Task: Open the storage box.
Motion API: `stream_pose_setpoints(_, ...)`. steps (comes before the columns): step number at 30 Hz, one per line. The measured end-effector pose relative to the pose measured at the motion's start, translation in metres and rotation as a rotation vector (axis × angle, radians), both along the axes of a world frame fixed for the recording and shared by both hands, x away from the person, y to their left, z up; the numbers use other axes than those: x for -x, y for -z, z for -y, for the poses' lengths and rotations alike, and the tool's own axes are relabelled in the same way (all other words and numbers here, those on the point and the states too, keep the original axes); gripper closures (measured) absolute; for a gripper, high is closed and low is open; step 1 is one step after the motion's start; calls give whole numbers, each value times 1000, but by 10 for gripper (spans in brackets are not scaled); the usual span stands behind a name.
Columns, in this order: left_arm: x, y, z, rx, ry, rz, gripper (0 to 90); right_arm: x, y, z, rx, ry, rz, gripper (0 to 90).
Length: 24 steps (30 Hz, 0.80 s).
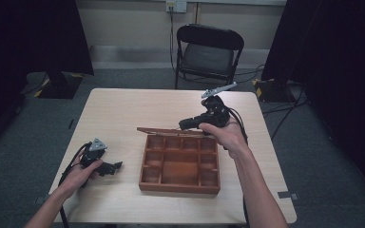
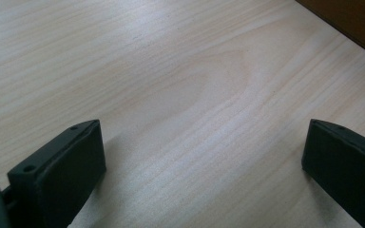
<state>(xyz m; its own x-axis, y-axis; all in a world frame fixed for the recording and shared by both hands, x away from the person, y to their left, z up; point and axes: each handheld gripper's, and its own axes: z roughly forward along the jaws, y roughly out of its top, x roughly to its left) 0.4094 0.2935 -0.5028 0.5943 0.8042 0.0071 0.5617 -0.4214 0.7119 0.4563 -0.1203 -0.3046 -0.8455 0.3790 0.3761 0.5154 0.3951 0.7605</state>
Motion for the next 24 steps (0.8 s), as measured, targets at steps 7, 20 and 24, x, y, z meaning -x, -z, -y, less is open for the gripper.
stream_pose_setpoints(7, 0, 0, 0, -3, 2, 0, 0, 0, 0, 0, 0, 2, 0, 828)
stream_pose_setpoints(20, 0, 0, 0, -3, 2, 0, 0, 0, 0, -1, 2, 3, -3, 828)
stream_pose_setpoints(24, 0, 0, 0, -3, 2, 0, 0, 0, -1, -1, 6, 3, -2, 828)
